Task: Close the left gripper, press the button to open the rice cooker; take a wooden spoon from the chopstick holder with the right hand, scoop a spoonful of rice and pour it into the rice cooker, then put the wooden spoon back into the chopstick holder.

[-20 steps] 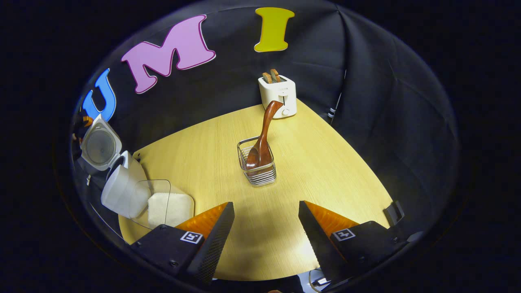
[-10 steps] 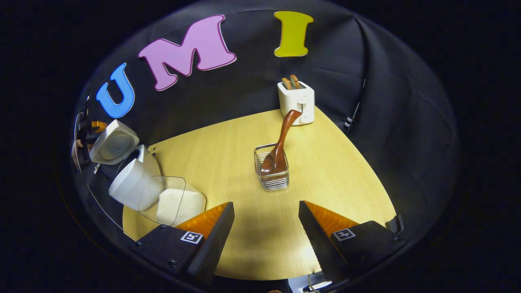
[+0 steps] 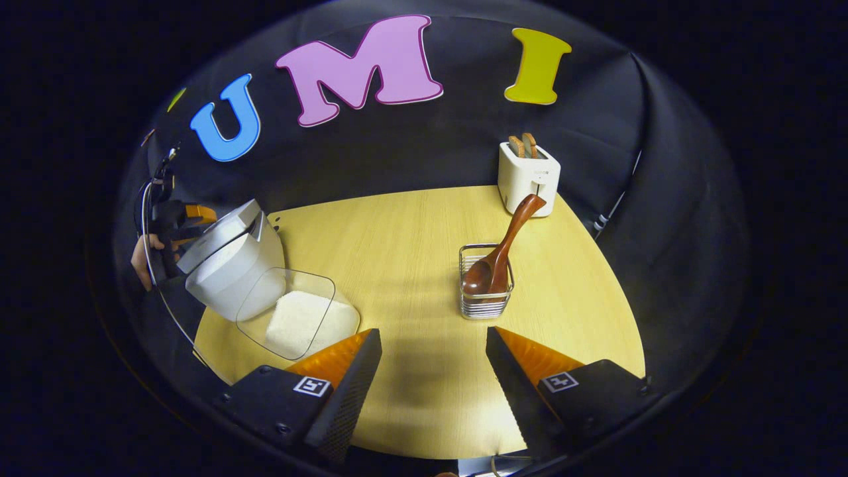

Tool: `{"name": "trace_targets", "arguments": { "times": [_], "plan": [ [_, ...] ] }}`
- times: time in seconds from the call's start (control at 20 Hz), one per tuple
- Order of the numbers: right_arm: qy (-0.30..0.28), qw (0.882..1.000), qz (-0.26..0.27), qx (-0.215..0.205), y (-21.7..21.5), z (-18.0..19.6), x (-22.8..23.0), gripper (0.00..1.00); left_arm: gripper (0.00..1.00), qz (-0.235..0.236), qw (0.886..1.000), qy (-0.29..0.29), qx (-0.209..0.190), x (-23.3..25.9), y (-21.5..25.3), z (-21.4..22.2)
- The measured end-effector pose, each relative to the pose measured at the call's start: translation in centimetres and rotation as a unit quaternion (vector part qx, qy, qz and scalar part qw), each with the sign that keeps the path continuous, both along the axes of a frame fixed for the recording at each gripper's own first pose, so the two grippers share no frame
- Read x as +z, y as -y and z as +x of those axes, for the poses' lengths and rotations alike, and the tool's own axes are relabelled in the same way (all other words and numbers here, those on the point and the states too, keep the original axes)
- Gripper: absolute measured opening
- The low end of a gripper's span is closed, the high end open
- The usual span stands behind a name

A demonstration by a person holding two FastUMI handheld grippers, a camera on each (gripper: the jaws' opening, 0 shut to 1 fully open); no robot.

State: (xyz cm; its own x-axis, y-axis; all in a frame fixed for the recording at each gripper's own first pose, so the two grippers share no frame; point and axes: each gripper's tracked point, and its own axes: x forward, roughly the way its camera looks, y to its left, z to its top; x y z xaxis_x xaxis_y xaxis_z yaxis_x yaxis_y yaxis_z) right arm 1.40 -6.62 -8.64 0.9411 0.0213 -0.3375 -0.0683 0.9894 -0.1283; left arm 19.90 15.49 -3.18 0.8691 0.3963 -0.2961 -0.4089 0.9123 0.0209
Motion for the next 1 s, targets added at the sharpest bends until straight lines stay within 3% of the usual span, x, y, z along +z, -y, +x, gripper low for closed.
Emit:
{"name": "trace_targets", "arguments": {
  "times": [0.1,0.6,0.85,1.0],
  "plan": [
    [-0.006,1.000,-0.001,0.003,0.0,-0.1,-0.7,0.99,0.95,0.019,1.000,-0.021,0.011,-1.9,0.1,0.1],
    [0.003,1.000,0.011,-0.017,3.6,1.2,-0.8,0.99,1.00,0.068,0.997,0.029,0.011,-2.4,0.5,0.3],
    [0.007,1.000,0.015,0.021,0.7,2.1,-0.7,0.99,0.99,0.074,0.997,0.032,0.006,-2.0,0.6,0.5],
    [0.023,0.999,0.013,0.031,-1.4,1.6,-0.2,0.99,0.98,0.075,0.996,0.035,-0.016,-1.8,0.8,0.4]
  ]
}}
